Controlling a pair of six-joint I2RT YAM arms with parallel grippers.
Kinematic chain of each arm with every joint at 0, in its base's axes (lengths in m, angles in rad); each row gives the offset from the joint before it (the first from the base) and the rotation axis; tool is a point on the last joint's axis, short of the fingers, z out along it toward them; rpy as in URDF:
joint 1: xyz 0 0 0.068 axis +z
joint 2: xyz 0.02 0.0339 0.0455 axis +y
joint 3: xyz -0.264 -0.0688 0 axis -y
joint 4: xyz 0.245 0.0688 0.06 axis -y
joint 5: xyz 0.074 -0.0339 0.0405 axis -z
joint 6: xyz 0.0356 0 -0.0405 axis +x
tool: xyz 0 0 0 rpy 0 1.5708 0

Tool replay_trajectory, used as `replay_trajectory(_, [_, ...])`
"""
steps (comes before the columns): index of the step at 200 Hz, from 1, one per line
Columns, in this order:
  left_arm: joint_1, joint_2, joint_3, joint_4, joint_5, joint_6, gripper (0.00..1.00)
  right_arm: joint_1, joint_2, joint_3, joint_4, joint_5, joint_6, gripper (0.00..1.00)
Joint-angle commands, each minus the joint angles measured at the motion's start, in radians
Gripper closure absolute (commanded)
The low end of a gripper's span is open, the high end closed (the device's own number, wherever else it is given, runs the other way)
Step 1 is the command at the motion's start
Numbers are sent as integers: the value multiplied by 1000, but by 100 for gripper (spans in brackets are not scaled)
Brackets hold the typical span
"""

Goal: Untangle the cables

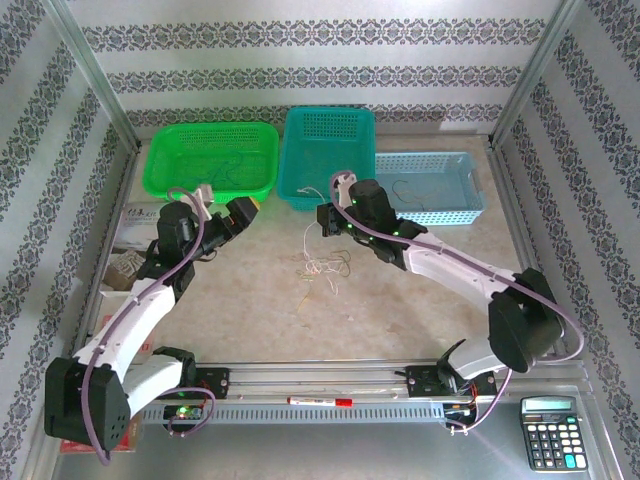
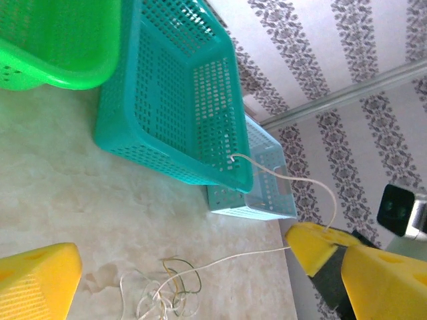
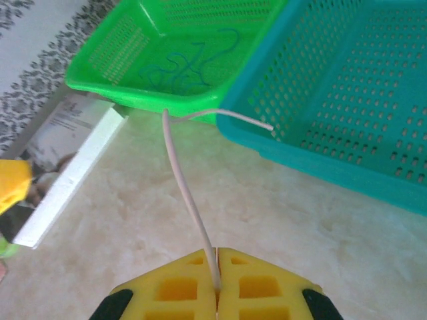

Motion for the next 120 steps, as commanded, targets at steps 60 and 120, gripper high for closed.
replay_trajectory(60, [-160,-18,-41,-7,-44,207,0,40,-148,36,-22,-37,33,100])
replay_trajectory(120, [-270,9,-47,32,-74,333,0,53,-186,43,-24,-29,40,100])
